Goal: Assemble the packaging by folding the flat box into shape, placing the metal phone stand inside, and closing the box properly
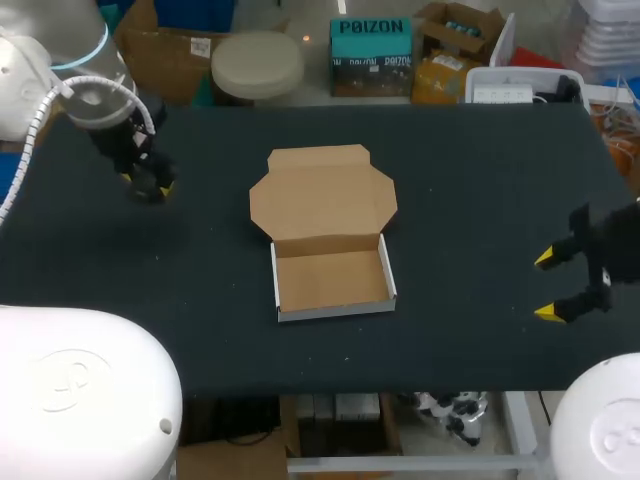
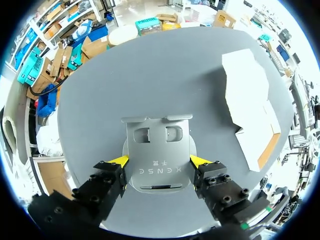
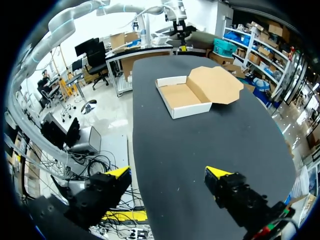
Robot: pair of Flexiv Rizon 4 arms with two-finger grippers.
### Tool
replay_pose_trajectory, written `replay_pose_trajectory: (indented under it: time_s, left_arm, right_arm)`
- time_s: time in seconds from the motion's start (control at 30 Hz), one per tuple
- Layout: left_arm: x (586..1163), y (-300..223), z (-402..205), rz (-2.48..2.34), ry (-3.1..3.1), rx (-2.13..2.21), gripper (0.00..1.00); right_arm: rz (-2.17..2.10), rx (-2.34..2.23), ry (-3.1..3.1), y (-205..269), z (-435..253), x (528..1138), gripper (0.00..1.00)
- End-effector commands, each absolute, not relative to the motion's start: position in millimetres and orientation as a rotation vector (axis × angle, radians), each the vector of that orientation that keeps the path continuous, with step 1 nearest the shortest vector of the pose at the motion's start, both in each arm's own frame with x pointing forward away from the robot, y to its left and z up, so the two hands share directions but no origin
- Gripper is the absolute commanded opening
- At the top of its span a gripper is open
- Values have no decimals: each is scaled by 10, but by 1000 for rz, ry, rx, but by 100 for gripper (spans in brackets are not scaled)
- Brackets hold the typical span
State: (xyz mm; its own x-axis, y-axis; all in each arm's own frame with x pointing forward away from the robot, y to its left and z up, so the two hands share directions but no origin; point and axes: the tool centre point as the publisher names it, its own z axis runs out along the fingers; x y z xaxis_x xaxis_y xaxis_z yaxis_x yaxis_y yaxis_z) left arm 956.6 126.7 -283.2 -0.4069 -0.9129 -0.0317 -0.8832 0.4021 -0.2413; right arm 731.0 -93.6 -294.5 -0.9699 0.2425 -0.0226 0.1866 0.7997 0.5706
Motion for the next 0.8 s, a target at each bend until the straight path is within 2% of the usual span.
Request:
replay_pose_trajectory:
  time_s: [0.03, 0.8]
  left_arm:
    - [9538, 1147, -2750, -255, 2496, -1595, 0]
    - [8978, 69, -2538, -212, 2665, -1385, 0]
  right_arm:
    - [906, 345, 2889, -946, -2930, 7303, 100]
    - [906, 345, 2889, -946, -2930, 7303, 100]
